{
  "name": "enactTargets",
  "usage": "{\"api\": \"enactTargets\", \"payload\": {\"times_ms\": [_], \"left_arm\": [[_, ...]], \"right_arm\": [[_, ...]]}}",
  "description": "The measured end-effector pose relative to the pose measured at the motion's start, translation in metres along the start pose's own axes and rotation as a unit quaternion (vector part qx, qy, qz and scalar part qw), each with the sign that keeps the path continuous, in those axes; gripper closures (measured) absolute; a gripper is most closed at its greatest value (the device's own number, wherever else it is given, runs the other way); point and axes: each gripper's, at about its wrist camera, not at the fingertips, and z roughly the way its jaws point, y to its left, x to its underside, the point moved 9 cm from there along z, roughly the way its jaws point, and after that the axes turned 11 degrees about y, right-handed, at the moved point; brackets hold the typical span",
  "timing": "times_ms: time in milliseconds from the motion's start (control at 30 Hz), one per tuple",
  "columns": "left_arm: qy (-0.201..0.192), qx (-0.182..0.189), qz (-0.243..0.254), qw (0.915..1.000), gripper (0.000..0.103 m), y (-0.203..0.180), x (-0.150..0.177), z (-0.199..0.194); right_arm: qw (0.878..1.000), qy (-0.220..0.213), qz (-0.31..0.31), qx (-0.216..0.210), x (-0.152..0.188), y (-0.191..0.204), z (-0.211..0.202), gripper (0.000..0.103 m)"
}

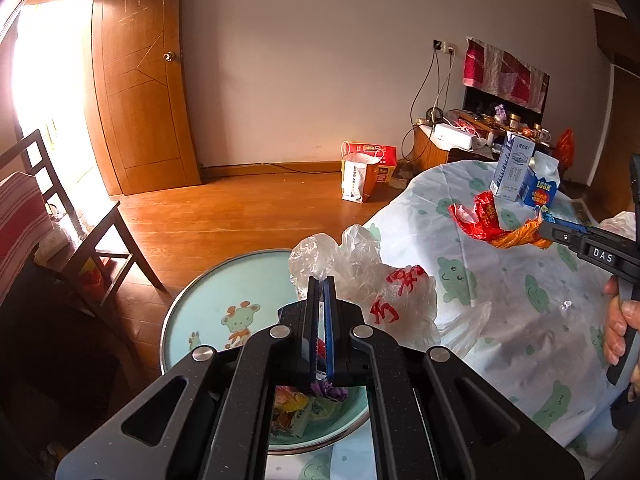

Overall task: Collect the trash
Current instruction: 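Carry the clear bag over the bin with the left tool while the right tool reaches the red-orange wrapper, then carry the red-orange wrapper over the bin with the right tool while the left holds the clear bag there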

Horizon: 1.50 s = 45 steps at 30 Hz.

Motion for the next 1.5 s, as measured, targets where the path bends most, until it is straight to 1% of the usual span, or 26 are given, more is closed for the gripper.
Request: {"api": "enactTargets", "payload": {"times_ms": [200,533,1133,1500], "left_arm": [[0.003,-0.014,-0.009,0.9998,0.101,0.021,0.006,-0.002],[0.008,-0.033,-0.027,0.9990,0.101,0.050,0.015,-0.006],[0.015,-0.060,-0.051,0.9968,0.101,0.085,0.023,-0.006],[0.018,-0.068,-0.060,0.9958,0.101,0.100,0.026,-0.006]], "right_arm": [[0.999,0.002,-0.026,-0.019,-0.002,0.038,0.008,0.076],[0.997,0.003,-0.060,-0.039,-0.001,0.084,0.016,0.076],[0.993,0.013,-0.104,-0.058,-0.001,0.128,0.028,0.076],[0.991,0.018,-0.117,-0.062,-0.001,0.142,0.034,0.076]]}}
